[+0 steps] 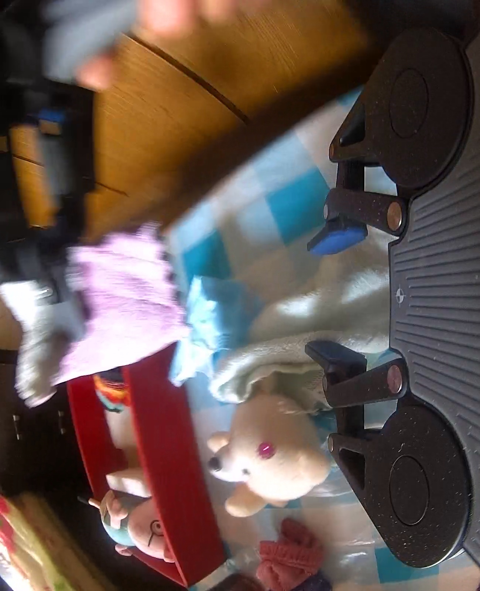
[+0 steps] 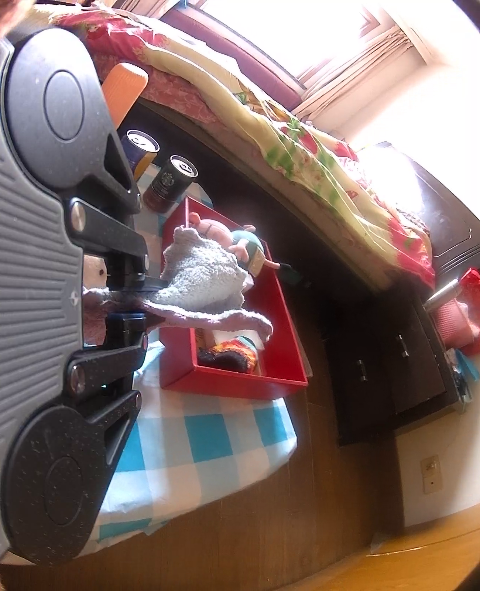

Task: Organize soft objects
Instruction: 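Lift the purple towel with the right tool while the left tool grasps the white towel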

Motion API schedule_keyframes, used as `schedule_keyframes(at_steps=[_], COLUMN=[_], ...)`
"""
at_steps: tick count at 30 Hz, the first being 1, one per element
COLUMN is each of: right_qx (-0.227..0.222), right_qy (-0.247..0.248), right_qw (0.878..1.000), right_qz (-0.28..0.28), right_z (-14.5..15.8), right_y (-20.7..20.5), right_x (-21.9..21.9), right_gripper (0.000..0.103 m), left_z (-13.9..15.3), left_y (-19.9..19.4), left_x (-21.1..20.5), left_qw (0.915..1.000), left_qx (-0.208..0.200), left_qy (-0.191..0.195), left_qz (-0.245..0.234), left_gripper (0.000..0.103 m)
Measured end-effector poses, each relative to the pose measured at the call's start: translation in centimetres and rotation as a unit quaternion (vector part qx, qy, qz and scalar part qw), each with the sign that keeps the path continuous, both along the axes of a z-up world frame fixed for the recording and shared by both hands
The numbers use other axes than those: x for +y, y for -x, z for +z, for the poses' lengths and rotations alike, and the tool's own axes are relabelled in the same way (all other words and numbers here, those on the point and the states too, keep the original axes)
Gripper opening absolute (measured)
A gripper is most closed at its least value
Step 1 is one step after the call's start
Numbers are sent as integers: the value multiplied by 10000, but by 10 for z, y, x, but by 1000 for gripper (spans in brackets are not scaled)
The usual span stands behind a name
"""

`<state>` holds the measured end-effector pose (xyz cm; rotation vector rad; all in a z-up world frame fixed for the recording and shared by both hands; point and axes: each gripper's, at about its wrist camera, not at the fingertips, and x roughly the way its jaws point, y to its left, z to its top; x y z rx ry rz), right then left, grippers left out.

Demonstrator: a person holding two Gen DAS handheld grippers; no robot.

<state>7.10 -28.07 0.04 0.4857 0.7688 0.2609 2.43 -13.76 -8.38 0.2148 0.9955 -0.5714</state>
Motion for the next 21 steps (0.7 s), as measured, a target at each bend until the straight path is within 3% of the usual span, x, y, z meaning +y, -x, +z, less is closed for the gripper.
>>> schedule_keyframes(at_steps=[2, 4, 6, 8, 11, 17, 21], right_qx=[-4, 16, 43, 48, 47, 33, -12], right_qy=[16, -10, -12, -9, 4, 73, 566], right_qw=[10000, 10000, 10000, 10000, 9999, 9998, 9979], right_qz=[5, 14, 37, 77, 110, 204, 299], right_z=[1, 0, -2, -2, -2, 0, 0], right_y=[0, -2, -3, -3, -3, -4, -3], right_x=[0, 0, 0, 1, 3, 10, 24], right_gripper=[0, 0, 0, 0, 0, 0, 0], left_z=[-10, -17, -20, -18, -12, 12, 37], left_y=[1, 2, 2, 0, -8, -11, -17], left_x=[0, 0, 1, 5, 16, 34, 46], left_qw=[9999, 9999, 9998, 9997, 9997, 9995, 9984], left_qx=[-49, -28, -60, -29, 213, 157, -17], left_qy=[-67, -105, -185, -228, -95, 178, 406], left_qz=[66, 30, -15, 9, 94, 200, 392], left_gripper=[59, 54, 43, 16, 3, 1, 1])
